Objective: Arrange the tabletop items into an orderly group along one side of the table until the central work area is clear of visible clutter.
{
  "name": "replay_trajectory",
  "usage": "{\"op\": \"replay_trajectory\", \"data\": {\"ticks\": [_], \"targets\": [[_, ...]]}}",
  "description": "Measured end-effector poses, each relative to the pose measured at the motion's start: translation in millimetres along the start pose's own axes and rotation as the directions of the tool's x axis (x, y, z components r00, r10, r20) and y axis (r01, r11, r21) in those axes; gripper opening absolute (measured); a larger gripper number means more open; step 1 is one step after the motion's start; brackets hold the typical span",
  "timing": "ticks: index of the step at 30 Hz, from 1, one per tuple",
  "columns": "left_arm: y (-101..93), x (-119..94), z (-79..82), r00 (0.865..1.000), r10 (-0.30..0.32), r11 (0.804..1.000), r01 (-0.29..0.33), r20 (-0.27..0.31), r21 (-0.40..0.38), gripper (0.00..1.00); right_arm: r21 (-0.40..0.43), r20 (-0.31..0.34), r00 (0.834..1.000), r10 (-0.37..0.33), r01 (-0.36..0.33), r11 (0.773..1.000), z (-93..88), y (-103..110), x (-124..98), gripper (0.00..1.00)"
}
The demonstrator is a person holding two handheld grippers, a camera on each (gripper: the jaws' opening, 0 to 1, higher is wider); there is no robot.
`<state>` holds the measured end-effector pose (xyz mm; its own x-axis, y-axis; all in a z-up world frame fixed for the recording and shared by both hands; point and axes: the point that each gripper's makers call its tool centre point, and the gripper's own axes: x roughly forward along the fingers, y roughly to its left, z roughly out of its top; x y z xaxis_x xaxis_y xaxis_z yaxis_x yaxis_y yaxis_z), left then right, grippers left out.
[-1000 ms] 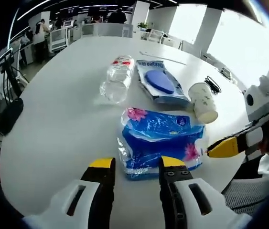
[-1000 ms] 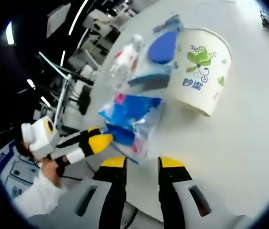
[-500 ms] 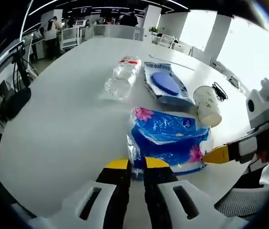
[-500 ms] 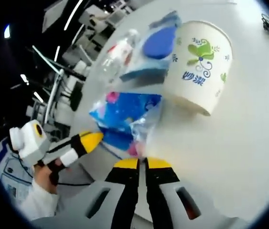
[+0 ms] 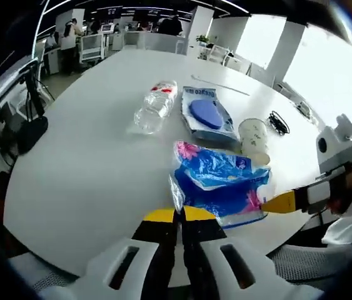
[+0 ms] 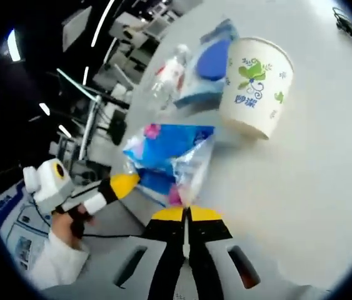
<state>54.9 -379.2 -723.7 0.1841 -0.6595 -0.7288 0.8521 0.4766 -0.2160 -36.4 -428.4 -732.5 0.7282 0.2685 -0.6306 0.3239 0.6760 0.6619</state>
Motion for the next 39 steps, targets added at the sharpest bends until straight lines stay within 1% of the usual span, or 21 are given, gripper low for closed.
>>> {"op": "replay_trajectory", "data": {"ticks": [1, 2, 4, 6, 9, 11, 13, 15, 17, 20, 21, 25, 27, 31, 32, 33, 34, 35, 36, 38, 39], "targets": [[-1.9, -2, -0.3, 1.000, 0.005, 1.000, -0.005, -0.002, 0.006, 0.00, -0.025, -0.001, 1.000, 0.010, -0.010, 1.000, 0.1, 3, -4, 0.00], [-4.2, -3, -0.1, 1.000, 0.010, 1.000, -0.010, -0.004, 0.012, 0.00, -0.022, 0.004, 1.000, 0.014, -0.014, 1.000, 1.0, 5, -6, 0.00], [-11.6, -6, 2.5, 1.000, 0.012, 1.000, -0.012, -0.003, 0.028, 0.00, 0.033, 0.026, 0.999, 0.039, -0.040, 0.999, 4.5, 9, -12, 0.00], [-20.2, -8, 6.9, 1.000, 0.007, 0.999, -0.007, -0.001, 0.045, 0.00, 0.058, 0.045, 0.998, 0.034, -0.037, 0.998, 7.9, 4, -18, 0.00], [-31.7, -8, 14.7, 1.000, 0.000, 0.997, 0.000, 0.001, 0.083, 0.00, 0.064, 0.053, 0.998, 0.023, -0.027, 0.998, 12.1, -4, -26, 0.00], [-38.3, -9, 21.8, 1.000, -0.001, 0.996, 0.000, 0.006, 0.090, 0.00, 0.065, 0.068, 0.998, 0.018, -0.022, 0.998, 18.7, -9, -33, 0.00], [-43.7, -10, 28.3, 1.000, -0.003, 0.996, 0.001, 0.017, 0.091, 0.00, 0.059, 0.086, 0.996, 0.025, -0.030, 0.998, 25.9, -12, -42, 0.00], [-49.8, -12, 35.7, 1.000, -0.004, 0.996, 0.001, 0.031, 0.090, 0.00, 0.055, 0.100, 0.994, 0.054, -0.060, 0.997, 31.5, -12, -53, 0.00], [-56.5, -15, 42.1, 0.999, -0.007, 0.995, 0.002, 0.047, 0.096, 0.00, 0.028, 0.118, 0.990, 0.078, -0.082, 0.996, 37.1, -13, -64, 0.00], [-76.6, -16, 52.0, 0.994, -0.065, 0.995, 0.058, 0.085, 0.083, 0.00, -0.042, 0.148, 0.987, 0.061, -0.055, 0.998, 47.8, -25, -84, 0.00], [-83.4, -17, 53.7, 0.993, -0.078, 0.994, 0.070, 0.085, 0.088, 0.00, -0.068, 0.158, 0.986, 0.062, -0.051, 0.996, 51.3, -28, -91, 0.00], [-106.4, -11, 57.3, 0.993, -0.100, 0.981, 0.089, 0.057, 0.171, 0.00, -0.099, 0.207, 0.977, 0.061, -0.041, 0.994, 58.9, -37, -114, 0.00], [-116.8, -8, 61.9, 0.992, -0.112, 0.977, 0.099, 0.057, 0.188, 0.00, -0.114, 0.228, 0.972, 0.055, -0.029, 0.993, 61.4, -42, -128, 0.00], [-149.4, -4, 79.0, 0.981, -0.178, 0.965, 0.159, 0.076, 0.208, 0.00, -0.159, 0.264, 0.964, 0.010, 0.033, 0.987, 68.0, -59, -154, 0.00], [-162.4, -4, 85.2, 0.974, -0.210, 0.961, 0.189, 0.085, 0.203, 0.00, -0.168, 0.284, 0.959, -0.009, 0.059, 0.984, 71.5, -67, -164, 0.00], [-169.8, -3, 88.7, 0.969, -0.229, 0.957, 0.207, 0.090, 0.204, 0.00, -0.161, 0.291, 0.957, -0.018, 0.068, 0.985, 72.7, -71, -170, 0.00], [-180.2, -3, 93.8, 0.962, -0.255, 0.949, 0.229, 0.100, 0.216, 0.00, -0.141, 0.317, 0.948, -0.027, 0.075, 0.987, 77.4, -77, -180, 0.00], [-185.1, -2, 95.5, 0.960, -0.262, 0.947, 0.236, 0.098, 0.217, 0.00, -0.112, 0.331, 0.943, -0.031, 0.072, 0.991, 80.2, -80, -186, 0.00], [-190.2, 0, 97.2, 0.958, -0.269, 0.945, 0.244, 0.096, 0.218, 0.00, -0.111, 0.333, 0.942, -0.031, 0.072, 0.991, 81.6, -82, -192, 0.00], [-204.3, 4, 100.8, 0.950, -0.301, 0.933, 0.273, 0.089, 0.235, 0.00, -0.165, 0.347, 0.937, -0.043, 0.106, 0.981, 86.2, -89, -204, 0.00], [-209.6, 5, 101.9, 0.947, -0.311, 0.927, 0.283, 0.082, 0.246, 0.00, -0.168, 0.352, 0.935, -0.044, 0.109, 0.980, 87.1, -91, -209, 0.00]]}}
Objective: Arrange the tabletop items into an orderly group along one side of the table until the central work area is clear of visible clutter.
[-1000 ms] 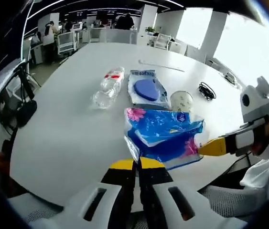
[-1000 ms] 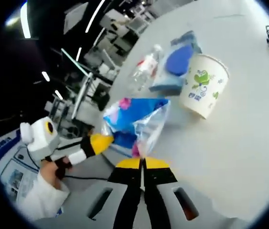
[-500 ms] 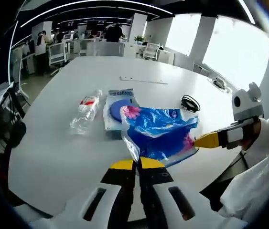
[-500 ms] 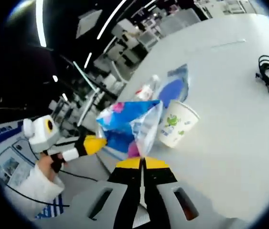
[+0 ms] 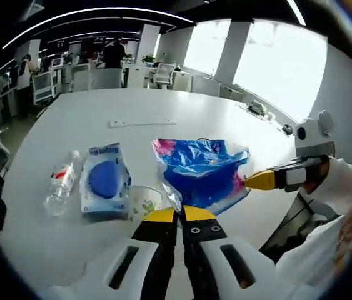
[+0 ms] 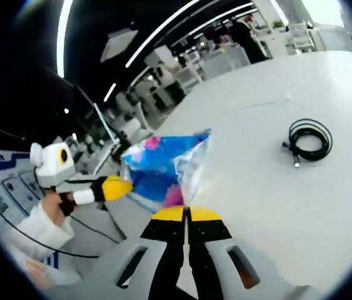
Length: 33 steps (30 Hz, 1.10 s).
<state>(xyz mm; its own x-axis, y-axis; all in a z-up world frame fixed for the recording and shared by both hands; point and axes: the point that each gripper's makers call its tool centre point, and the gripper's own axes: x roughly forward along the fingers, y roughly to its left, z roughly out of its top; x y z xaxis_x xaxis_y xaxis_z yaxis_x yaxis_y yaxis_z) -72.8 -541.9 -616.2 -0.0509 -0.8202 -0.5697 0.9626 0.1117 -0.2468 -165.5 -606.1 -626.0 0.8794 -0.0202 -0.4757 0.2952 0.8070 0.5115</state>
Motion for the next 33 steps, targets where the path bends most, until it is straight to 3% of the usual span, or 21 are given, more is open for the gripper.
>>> {"op": "replay_trajectory", "data": {"ticks": [3, 7, 11, 15, 20, 25, 33], "targets": [[-15.5, 10, 9.2, 0.999, -0.040, 0.999, 0.040, -0.005, 0.028, 0.00, 0.012, 0.011, 1.000, -0.029, 0.029, 1.000, 6.9, -13, -13, 0.00], [-32.8, 22, 21.3, 0.997, -0.074, 0.991, 0.077, -0.028, 0.107, 0.00, -0.074, 0.019, 0.998, -0.065, 0.066, 0.995, 21.4, -26, -28, 0.00], [-43.7, 31, 39.8, 0.994, -0.108, 0.986, 0.109, -0.018, 0.125, 0.00, -0.165, 0.028, 0.997, -0.078, 0.081, 0.983, 45.9, -34, -40, 0.00], [-53.9, 36, 59.7, 0.991, -0.135, 0.980, 0.134, 0.000, 0.149, 0.00, -0.175, 0.054, 0.996, -0.077, 0.085, 0.981, 71.1, -38, -51, 0.00], [-62.1, 41, 74.5, 0.989, -0.150, 0.969, 0.148, -0.005, 0.196, 0.00, -0.250, 0.042, 0.996, -0.077, 0.085, 0.965, 90.1, -43, -56, 0.00], [-67.3, 49, 90.9, 0.985, -0.171, 0.961, 0.169, -0.008, 0.219, 0.00, -0.265, 0.037, 0.997, -0.075, 0.082, 0.961, 108.0, -51, -62, 0.00], [-69.7, 64, 142.0, 0.981, -0.190, 0.949, 0.175, 0.032, 0.262, 0.00, -0.325, 0.062, 0.996, -0.072, 0.088, 0.942, 157.9, -62, -68, 0.00]]}}
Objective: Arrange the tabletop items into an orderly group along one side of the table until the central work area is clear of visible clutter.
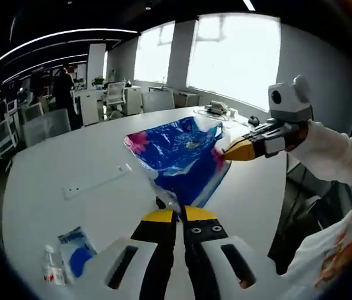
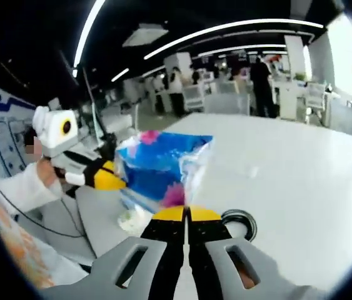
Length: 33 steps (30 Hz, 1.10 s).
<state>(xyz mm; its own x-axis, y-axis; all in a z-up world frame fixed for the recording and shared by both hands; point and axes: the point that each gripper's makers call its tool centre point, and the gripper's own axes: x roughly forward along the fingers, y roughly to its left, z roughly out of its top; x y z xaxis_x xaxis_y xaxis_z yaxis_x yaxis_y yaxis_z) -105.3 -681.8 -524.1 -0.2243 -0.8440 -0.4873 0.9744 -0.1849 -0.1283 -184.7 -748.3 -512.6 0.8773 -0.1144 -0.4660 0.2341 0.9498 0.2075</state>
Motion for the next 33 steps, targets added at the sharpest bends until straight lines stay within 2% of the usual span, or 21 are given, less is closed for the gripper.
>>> {"op": "replay_trajectory", "data": {"ticks": [2, 6, 9, 12, 16, 20, 22, 27, 33], "targets": [[7.3, 3, 17.4, 1.000, 0.000, 1.000, 0.000, 0.021, 0.002, 0.00, -0.030, 0.014, 1.000, 0.003, -0.003, 1.000, 18.8, -7, 0, 0.00], [17.2, 8, 40.4, 0.999, 0.001, 1.000, -0.001, 0.049, 0.005, 0.00, -0.044, 0.039, 0.999, 0.012, -0.010, 0.999, 45.6, -20, 4, 0.00], [27.4, 16, 52.7, 0.999, 0.014, 0.999, -0.015, 0.045, 0.029, 0.00, -0.071, 0.041, 0.999, 0.011, -0.008, 0.997, 53.9, -26, 10, 0.00], [35.5, 23, 56.6, 0.999, 0.023, 0.998, -0.025, 0.031, 0.051, 0.00, -0.065, 0.044, 0.999, 0.014, -0.011, 0.998, 56.0, -33, 16, 0.00], [47.0, 40, 58.3, 1.000, 0.016, 0.999, -0.016, 0.016, 0.047, 0.00, -0.042, 0.031, 0.999, 0.011, -0.010, 0.999, 49.7, -49, 27, 0.00], [56.1, 64, 52.6, 1.000, 0.014, 0.999, -0.013, -0.013, 0.043, 0.00, -0.010, -0.007, 1.000, 0.007, -0.007, 1.000, 37.5, -69, 42, 0.00], [60.1, 79, 46.9, 0.999, 0.008, 0.999, -0.007, -0.034, 0.034, 0.00, 0.015, -0.042, 0.999, 0.001, 0.000, 1.000, 27.5, -84, 52, 0.00], [72.1, 117, 30.7, 0.997, 0.002, 1.000, -0.002, -0.075, -0.005, 0.00, 0.040, -0.078, 0.997, -0.010, 0.014, 0.999, 11.7, -116, 73, 0.00], [87.9, 158, 13.1, 0.992, 0.023, 0.999, -0.026, -0.122, -0.028, 0.00, 0.064, -0.128, 0.991, -0.032, 0.041, 0.997, -13.3, -147, 98, 0.00]]}}
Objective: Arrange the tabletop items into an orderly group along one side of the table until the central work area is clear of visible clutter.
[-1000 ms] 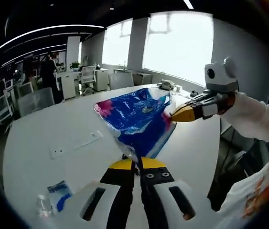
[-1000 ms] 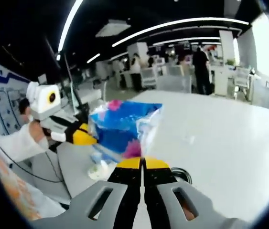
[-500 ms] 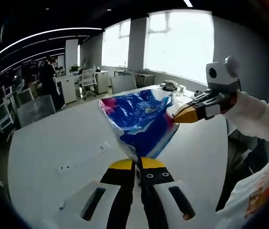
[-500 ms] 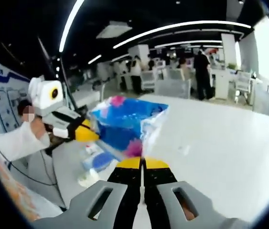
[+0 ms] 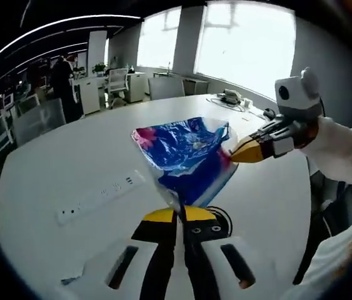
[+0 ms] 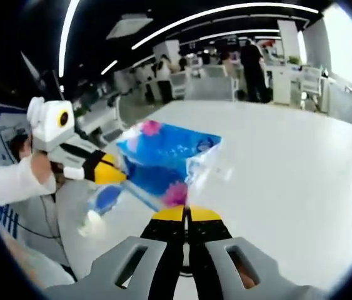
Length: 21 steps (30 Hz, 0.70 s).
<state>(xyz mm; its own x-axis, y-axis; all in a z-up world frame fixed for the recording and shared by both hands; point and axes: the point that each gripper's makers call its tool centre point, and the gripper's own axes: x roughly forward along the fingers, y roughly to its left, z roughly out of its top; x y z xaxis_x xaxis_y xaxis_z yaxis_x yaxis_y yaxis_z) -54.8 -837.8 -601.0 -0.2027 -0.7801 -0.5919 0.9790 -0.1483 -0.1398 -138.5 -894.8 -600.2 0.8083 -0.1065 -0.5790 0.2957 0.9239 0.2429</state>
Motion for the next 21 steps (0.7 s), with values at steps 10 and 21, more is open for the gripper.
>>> {"op": "replay_trajectory", "data": {"ticks": [10, 21], "targets": [[11.5, 51, -36.9, 0.993, 0.006, 0.997, -0.015, -0.117, -0.079, 0.00, 0.009, -0.096, 0.995, -0.019, 0.020, 1.000, -32.3, -35, 39, 0.00], [12.5, 85, -63.5, 0.977, -0.001, 0.992, -0.026, -0.213, -0.124, 0.00, 0.039, -0.175, 0.984, -0.035, 0.042, 0.998, -66.4, -58, 60, 0.00]]}}
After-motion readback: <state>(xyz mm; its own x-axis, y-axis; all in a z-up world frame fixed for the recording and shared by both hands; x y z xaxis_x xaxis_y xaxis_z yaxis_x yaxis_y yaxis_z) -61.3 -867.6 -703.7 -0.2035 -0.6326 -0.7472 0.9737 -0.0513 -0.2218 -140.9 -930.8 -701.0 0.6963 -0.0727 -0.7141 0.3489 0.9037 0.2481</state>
